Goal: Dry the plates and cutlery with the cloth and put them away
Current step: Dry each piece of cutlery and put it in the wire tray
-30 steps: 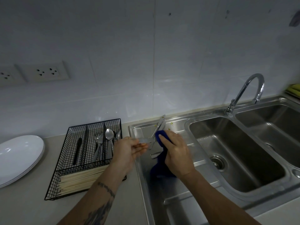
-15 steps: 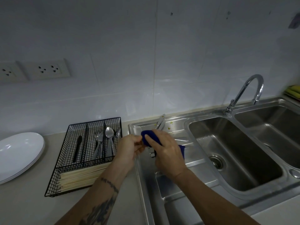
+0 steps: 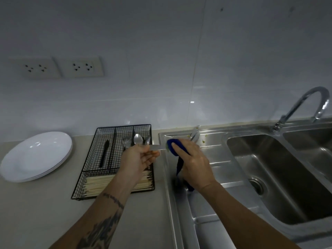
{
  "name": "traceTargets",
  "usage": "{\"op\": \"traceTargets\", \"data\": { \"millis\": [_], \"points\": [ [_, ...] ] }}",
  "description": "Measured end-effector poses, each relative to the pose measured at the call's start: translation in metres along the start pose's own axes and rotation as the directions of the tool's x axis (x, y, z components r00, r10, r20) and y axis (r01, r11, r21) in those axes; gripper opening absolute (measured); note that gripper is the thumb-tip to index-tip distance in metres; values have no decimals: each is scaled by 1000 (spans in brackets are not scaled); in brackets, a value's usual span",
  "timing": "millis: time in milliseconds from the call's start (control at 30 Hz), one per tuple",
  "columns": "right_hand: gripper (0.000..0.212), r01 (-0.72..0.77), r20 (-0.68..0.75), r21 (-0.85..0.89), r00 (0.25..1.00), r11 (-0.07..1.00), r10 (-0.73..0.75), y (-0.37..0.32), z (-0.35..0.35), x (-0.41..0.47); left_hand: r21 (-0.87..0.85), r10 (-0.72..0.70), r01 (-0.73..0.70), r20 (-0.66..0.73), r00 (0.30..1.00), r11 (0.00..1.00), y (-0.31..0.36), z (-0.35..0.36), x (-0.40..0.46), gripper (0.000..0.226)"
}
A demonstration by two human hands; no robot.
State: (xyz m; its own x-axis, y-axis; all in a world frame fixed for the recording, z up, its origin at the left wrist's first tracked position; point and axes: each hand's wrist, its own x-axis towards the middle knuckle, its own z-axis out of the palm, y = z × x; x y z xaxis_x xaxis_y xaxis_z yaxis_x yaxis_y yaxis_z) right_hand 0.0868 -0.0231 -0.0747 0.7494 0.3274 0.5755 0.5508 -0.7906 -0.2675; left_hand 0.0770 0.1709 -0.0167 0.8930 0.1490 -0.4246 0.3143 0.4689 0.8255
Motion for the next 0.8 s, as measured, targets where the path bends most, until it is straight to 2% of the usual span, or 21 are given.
{"op": "traceTargets", "data": {
  "millis": [100,300,467,633,700,800],
  "points": [
    [70,-44,8,46,999,998,44,-8,11,5,-37,-2,0,-54,999,999,0,-22,2,12],
    [63,166,38,90,985,982,-170,-50,50,40,-76,34,-42,-102,994,996,17,-46,9,13],
    [68,62,70,60,995,996,-66,-24,56,49,-72,63,-76,-166,984,995,25,-85,22,14],
    [57,19,49,85,999,996,-23,-15,43,68,-59,162,-176,-186,969,983,64,-124,51,12],
    [56,12,53,82,998,997,-16,-11,36,75,-13,208,-216,-228,951,976,88,-139,70,14],
    [58,2,108,29,994,1000,-6,-5,34,79,215,303,-246,-299,905,945,119,-153,104,24]
  ]
}}
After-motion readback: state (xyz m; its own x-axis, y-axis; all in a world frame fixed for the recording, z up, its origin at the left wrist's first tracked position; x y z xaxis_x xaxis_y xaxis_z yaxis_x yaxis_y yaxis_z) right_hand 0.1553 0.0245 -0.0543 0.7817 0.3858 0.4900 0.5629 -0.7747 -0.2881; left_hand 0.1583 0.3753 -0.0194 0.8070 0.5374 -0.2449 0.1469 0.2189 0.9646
